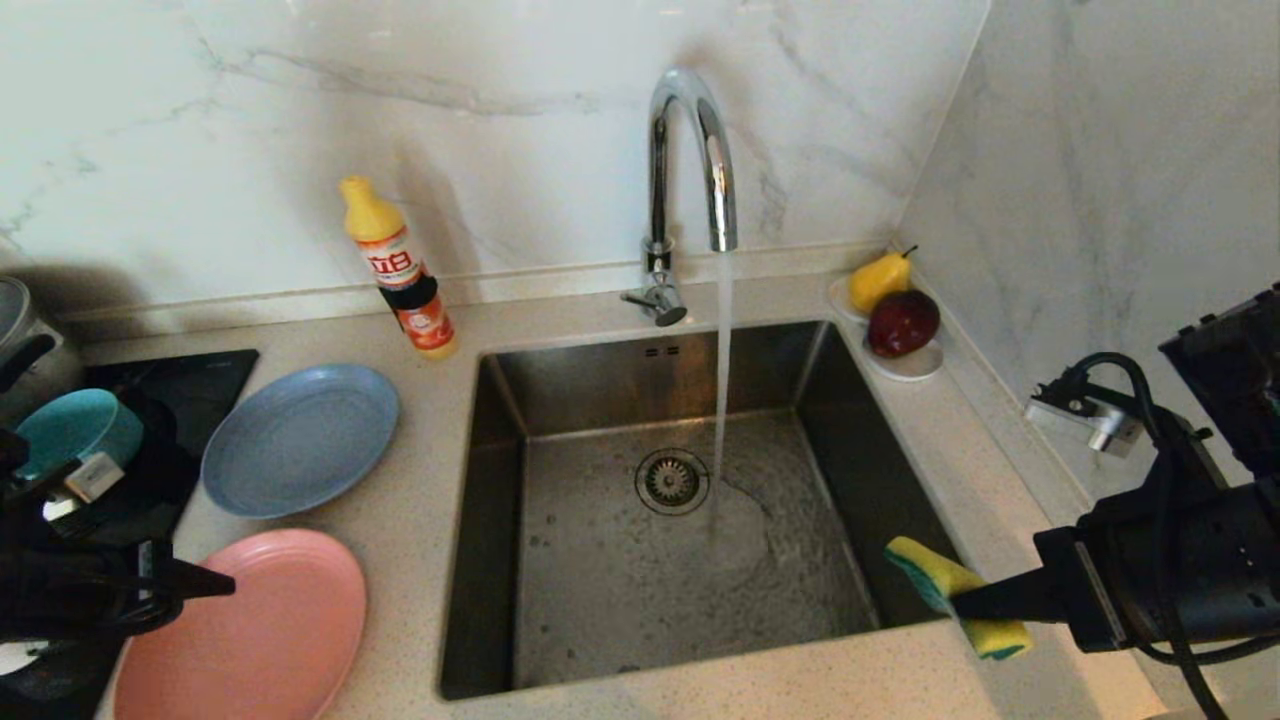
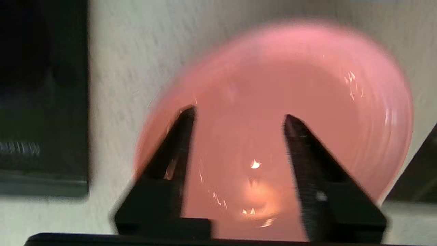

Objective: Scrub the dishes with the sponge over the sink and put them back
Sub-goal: Wash the plate

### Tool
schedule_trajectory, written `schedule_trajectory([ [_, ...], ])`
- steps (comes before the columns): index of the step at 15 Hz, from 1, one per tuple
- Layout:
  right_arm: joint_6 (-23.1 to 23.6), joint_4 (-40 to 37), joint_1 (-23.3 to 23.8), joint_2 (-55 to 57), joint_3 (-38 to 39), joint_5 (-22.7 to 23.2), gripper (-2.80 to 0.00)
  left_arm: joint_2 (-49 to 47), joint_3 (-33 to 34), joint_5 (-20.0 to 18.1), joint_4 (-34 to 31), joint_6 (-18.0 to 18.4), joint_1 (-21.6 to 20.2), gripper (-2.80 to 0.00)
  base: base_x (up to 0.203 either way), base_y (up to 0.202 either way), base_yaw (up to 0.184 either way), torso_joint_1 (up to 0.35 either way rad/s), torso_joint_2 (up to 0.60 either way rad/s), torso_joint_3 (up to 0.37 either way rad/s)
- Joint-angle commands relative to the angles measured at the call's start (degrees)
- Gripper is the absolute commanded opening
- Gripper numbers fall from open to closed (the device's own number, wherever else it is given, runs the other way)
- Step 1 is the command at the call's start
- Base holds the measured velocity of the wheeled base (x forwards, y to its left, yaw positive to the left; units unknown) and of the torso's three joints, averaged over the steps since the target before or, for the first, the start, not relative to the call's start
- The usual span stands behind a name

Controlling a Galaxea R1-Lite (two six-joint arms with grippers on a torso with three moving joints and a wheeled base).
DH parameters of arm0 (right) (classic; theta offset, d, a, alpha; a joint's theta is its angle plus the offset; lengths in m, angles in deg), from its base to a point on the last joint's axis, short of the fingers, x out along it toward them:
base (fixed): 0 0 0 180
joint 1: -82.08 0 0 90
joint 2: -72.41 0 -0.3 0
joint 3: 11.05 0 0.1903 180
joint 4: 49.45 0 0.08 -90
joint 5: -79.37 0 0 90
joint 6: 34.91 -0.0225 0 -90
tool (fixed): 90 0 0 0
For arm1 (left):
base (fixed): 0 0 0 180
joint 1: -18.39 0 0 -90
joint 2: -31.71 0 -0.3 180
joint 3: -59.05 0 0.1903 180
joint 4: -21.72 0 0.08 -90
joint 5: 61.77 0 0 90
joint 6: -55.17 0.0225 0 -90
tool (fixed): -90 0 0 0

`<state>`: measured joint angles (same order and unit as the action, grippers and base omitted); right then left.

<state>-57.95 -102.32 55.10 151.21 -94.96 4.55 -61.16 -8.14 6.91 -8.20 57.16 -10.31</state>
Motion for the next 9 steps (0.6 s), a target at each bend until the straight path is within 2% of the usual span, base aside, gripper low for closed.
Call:
schedule_trajectory([
  [1,0.0,2.0,0.7,0.4,2.1,0.1,-2.80,-4.3,-2.3,-1.6,-0.3,-0.2,-1.7,0.00,0.000,0.000,0.000,0.000,0.00,0.000],
  [7,-0.1,3.6,0.8,1.4,2.4,0.2,-2.80,-4.5,-3.4,-2.5,-0.5,-0.5,-3.3,0.00,0.000,0.000,0.000,0.000,0.00,0.000],
  [9,0.0,3.6,0.8,1.1,2.3,0.2,-2.80,-2.4,-3.9,-4.0,-0.4,-2.5,-3.3,0.00,0.000,0.000,0.000,0.000,0.00,0.000],
])
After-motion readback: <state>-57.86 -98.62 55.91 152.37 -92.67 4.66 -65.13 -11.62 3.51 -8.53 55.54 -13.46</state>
